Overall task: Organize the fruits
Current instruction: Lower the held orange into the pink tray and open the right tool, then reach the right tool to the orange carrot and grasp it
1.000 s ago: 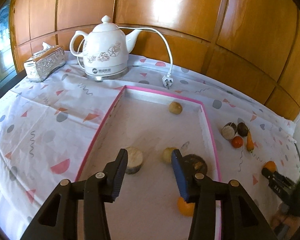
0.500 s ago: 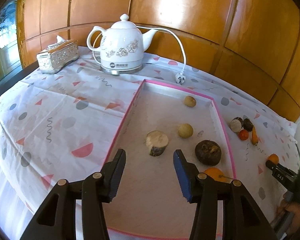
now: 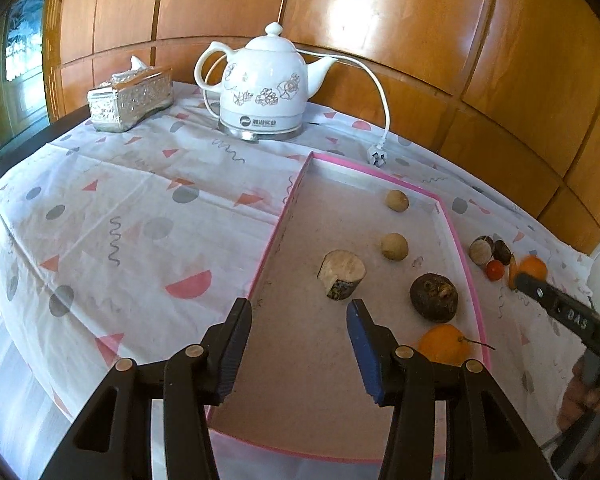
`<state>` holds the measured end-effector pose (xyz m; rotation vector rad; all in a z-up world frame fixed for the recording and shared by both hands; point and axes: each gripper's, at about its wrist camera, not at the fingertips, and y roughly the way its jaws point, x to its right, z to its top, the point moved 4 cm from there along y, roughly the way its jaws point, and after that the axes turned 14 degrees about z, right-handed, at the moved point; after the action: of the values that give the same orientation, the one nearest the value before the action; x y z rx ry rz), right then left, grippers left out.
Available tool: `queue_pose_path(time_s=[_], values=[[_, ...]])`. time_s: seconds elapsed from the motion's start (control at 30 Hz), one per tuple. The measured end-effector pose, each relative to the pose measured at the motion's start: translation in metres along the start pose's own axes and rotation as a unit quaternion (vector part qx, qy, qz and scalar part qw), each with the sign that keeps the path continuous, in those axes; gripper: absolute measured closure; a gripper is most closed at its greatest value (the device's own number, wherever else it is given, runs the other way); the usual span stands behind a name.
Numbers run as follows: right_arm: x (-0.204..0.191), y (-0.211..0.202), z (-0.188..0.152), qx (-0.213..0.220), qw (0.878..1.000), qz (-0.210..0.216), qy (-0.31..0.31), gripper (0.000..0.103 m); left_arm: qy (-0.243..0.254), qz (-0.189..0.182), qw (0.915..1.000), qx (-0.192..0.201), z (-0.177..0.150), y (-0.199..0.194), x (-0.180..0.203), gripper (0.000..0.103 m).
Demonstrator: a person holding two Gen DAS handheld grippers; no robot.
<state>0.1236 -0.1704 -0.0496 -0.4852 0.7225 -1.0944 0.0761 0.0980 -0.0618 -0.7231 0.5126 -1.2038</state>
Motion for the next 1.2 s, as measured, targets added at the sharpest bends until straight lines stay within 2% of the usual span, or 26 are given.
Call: queue_pose_path(time_s=[0.2, 0.47, 0.6, 0.87, 1.0, 1.2], values=[[-0.048, 0.031, 0.019, -0.013, 0.998, 0.040, -0.039, 0.066, -0.002, -0.003, 1.0000, 0.000, -0.001, 0.000, -0.001, 0.053], [-0.069, 0.079, 0.025, -0.056, 0.996, 0.038, -0.054, 0.063, 0.000, 0.000, 1.0000, 0.002, 0.000, -0.001, -0.001, 0.053], [-0.070, 0.073, 0.024, -0.042, 0.997, 0.035, -0.052, 0.055, -0.003, -0.003, 1.0000, -0.004, -0.001, 0.001, -0.001, 0.053], [-0.064, 0.054, 0.017, -0.022, 0.999, 0.034, -0.028, 0.055, 0.008, -0.004, 1.0000, -0.001, -0.001, -0.003, 0.006, 0.052], [-0.061, 0.041, 0.014, -0.006, 0.999, 0.030, -0.018, 0.055, 0.013, -0.003, 0.9999, 0.003, -0.002, -0.008, 0.010, 0.049], [-0.058, 0.024, 0.010, 0.014, 1.000, 0.013, -0.024, 0.055, 0.026, -0.006, 0.9996, 0.011, -0.002, -0.014, 0.020, 0.048]])
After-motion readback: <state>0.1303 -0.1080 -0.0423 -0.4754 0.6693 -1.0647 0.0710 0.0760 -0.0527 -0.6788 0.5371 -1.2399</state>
